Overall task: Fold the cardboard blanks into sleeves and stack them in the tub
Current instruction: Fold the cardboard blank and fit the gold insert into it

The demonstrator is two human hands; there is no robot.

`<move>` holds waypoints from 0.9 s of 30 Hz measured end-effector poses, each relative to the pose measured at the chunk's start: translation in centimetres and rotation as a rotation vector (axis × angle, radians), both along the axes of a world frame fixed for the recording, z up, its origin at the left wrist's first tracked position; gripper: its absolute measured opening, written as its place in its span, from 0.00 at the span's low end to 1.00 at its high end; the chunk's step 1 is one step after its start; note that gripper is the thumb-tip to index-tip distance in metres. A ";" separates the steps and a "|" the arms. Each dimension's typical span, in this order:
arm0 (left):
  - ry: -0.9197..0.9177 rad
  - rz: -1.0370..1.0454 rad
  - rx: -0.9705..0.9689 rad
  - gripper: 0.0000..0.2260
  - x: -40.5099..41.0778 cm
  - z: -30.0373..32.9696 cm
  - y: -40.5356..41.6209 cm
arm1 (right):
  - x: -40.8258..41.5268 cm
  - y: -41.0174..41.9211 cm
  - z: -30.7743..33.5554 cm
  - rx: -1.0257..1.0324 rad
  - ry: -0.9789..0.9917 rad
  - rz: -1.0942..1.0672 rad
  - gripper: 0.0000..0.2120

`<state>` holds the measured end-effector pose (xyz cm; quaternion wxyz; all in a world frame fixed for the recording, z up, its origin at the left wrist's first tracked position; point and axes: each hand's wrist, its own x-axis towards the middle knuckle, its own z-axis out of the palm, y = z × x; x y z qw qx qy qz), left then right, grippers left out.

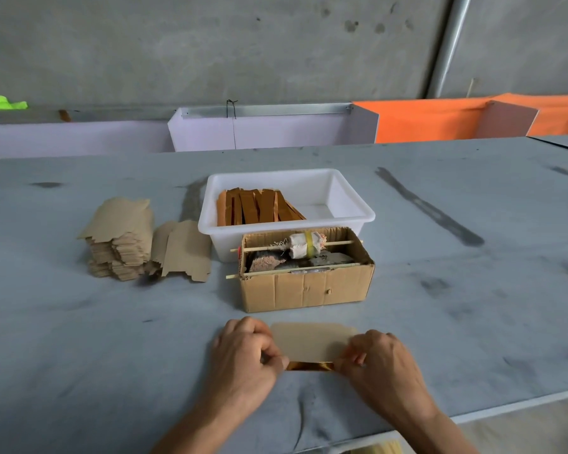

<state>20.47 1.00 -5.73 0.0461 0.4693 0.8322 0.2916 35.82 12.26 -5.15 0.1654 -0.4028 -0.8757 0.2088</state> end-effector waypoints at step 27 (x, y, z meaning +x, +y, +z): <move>0.576 -0.331 0.207 0.08 3.1 0.5 -0.5 | -1.5 -4.7 -0.3 0.433 0.078 0.150 0.12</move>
